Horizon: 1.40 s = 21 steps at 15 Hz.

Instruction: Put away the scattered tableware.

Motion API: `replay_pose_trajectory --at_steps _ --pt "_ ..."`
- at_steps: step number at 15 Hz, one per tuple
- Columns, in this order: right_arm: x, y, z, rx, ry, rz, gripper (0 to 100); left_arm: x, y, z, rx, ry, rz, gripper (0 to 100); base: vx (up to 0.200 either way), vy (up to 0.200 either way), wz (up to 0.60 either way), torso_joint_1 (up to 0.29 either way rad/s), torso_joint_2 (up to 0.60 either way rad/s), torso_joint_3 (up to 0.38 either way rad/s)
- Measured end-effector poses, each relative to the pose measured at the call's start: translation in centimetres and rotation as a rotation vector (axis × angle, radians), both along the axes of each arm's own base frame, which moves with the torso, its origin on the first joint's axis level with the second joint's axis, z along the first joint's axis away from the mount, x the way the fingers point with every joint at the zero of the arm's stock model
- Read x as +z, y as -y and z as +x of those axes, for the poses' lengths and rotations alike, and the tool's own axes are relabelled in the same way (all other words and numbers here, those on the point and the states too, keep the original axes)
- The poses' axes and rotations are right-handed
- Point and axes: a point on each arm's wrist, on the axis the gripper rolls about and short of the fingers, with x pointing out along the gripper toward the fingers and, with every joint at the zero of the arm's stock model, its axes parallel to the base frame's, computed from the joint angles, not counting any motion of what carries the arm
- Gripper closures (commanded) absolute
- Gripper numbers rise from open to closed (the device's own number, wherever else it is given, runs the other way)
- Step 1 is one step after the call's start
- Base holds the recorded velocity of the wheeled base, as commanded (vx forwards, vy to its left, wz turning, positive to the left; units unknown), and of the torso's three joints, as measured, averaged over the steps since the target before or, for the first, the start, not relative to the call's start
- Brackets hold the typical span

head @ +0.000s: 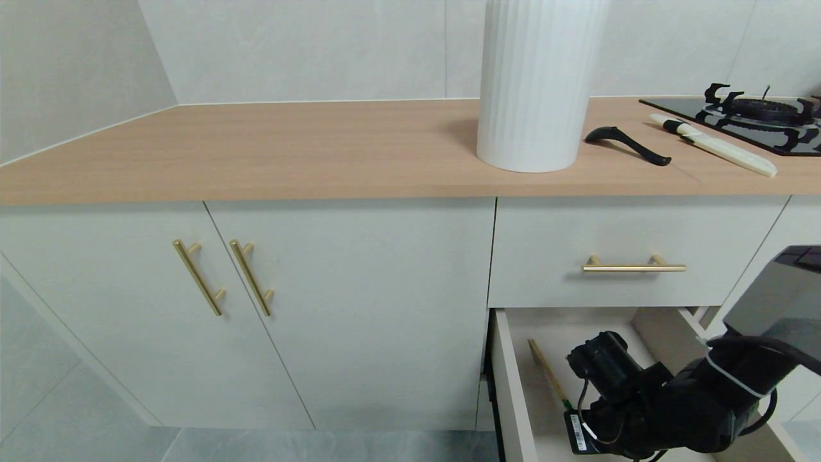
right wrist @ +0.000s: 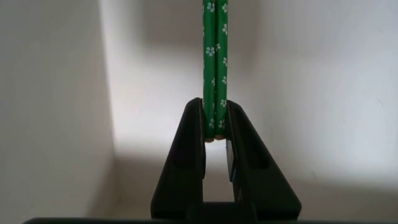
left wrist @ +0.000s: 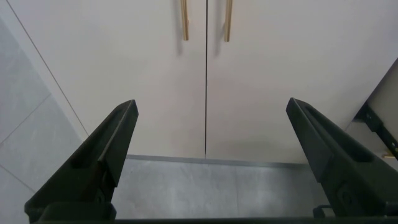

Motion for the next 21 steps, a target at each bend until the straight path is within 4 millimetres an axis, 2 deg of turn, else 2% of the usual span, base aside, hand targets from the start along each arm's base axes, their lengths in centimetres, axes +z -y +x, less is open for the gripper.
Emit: replay_pose_trajectory --at_steps 3,9,10,18,21 --pt "-1.4 0.1 0.0 -0.025 -0.003 -0.03 100 0.0 0.0 0.0 0.0 0.0 0.0 0 0.0 0.0 0.0 0.0 0.0 0.0" --pt "-2.2 0.1 0.1 -0.04 -0.006 -0.048 100 0.0 0.0 0.0 0.0 0.0 0.0 0 0.0 0.0 0.0 0.0 0.0 0.0" --pt "-2.3 0.1 0.1 -0.04 -0.008 -0.049 0 0.0 0.0 0.0 0.0 0.0 0.0 0 0.0 0.0 0.0 0.0 0.0 0.0" --pt "-2.3 0.1 0.0 -0.037 -0.018 -0.046 0 0.0 0.0 0.0 -0.001 0.0 0.0 0 0.0 0.0 0.0 0.0 0.0 0.0" --pt "-0.4 0.2 -0.3 -0.031 -0.013 -0.005 0 0.0 0.0 0.0 0.0 -0.001 0.0 0 0.0 0.0 0.0 0.0 0.0 0.0"
